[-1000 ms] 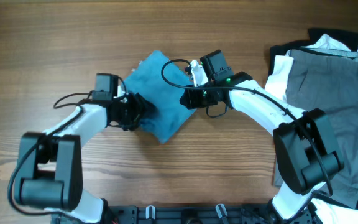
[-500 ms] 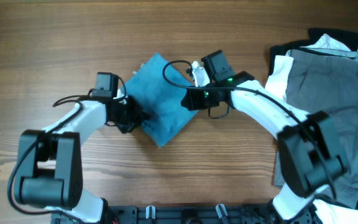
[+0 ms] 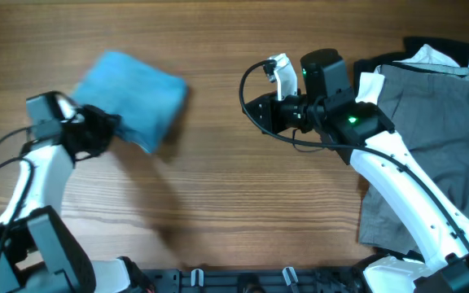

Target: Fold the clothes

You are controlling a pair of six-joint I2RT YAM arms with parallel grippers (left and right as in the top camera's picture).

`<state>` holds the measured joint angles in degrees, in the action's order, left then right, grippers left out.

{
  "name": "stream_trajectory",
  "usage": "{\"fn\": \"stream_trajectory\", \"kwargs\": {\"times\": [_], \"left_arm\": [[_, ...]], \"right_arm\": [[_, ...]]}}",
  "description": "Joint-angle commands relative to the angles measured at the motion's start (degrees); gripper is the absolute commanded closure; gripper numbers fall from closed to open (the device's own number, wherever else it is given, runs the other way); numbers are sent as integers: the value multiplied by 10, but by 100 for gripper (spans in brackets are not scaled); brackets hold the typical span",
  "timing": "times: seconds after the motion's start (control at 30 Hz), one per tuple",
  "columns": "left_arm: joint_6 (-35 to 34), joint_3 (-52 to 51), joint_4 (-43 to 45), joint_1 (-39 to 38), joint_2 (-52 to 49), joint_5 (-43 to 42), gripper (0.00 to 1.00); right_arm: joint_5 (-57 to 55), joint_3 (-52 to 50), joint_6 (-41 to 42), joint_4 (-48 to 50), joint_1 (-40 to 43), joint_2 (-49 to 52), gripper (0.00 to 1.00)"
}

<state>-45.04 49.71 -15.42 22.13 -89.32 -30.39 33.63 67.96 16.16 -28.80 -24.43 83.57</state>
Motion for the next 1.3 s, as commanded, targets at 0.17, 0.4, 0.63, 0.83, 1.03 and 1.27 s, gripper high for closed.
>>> {"fn": "stream_trajectory", "kwargs": {"times": [0.17,0.4,0.63,0.83,1.03,1.27], "left_arm": [[-10,17,211,59,-106,-7,93],[42,69,203,63,-190,-27,19],[119,140,8,106,-171,-32,0],[231,216,-166,137,-104,-122,1],[357,250,-313,90,41,-111,0],[361,251,-411,-27,267,-4,1]], "right_arm": [[5,2,-26,-65,-1,-2,95],[3,2,-27,-80,-1,-2,95],[-17,2,-29,-84,-1,-2,95],[-65,7,-35,-84,-1,-27,95],[-195,15,-12,-84,-1,-147,95],[-262,15,-12,-86,-1,-328,53]]}}
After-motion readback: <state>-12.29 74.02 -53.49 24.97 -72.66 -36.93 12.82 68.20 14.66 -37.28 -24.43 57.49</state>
